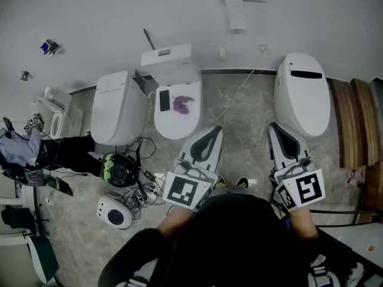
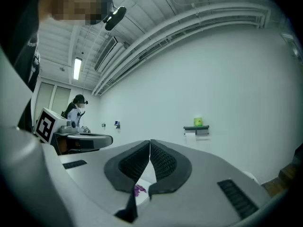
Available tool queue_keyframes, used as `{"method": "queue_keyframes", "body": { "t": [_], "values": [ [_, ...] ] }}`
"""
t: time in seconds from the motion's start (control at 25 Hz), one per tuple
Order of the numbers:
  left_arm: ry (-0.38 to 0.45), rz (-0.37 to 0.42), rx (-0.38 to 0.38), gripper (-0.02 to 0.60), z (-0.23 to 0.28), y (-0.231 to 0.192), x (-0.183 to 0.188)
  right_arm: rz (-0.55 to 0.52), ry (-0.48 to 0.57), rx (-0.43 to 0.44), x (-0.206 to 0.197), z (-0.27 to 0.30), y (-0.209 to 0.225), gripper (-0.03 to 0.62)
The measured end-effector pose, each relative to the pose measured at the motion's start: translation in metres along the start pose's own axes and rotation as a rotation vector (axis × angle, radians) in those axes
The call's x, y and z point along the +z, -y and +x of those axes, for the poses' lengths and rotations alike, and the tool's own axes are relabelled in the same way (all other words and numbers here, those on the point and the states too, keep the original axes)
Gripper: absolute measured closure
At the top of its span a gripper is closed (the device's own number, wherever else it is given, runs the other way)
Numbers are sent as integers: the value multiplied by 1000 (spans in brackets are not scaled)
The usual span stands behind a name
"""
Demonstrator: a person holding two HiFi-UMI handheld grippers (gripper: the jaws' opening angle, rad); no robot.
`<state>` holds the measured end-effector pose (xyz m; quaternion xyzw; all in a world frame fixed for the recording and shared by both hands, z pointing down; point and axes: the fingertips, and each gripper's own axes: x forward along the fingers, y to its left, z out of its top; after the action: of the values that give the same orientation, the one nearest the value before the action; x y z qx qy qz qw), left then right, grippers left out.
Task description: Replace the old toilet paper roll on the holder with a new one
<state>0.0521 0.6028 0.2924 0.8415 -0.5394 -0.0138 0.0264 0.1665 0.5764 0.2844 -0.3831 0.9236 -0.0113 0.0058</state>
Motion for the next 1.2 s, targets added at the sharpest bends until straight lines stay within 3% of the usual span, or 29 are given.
{"method": "queue_keyframes", "body": {
  "t": [0.44,1.2],
  "values": [
    [8,23,9,560,-12,1,-8,-12,18,3,-7,-8,-7,577],
    [4,4,-29,559,-16,-89,0,-8,-31,-25,-6,64,-37,577]
  ]
}}
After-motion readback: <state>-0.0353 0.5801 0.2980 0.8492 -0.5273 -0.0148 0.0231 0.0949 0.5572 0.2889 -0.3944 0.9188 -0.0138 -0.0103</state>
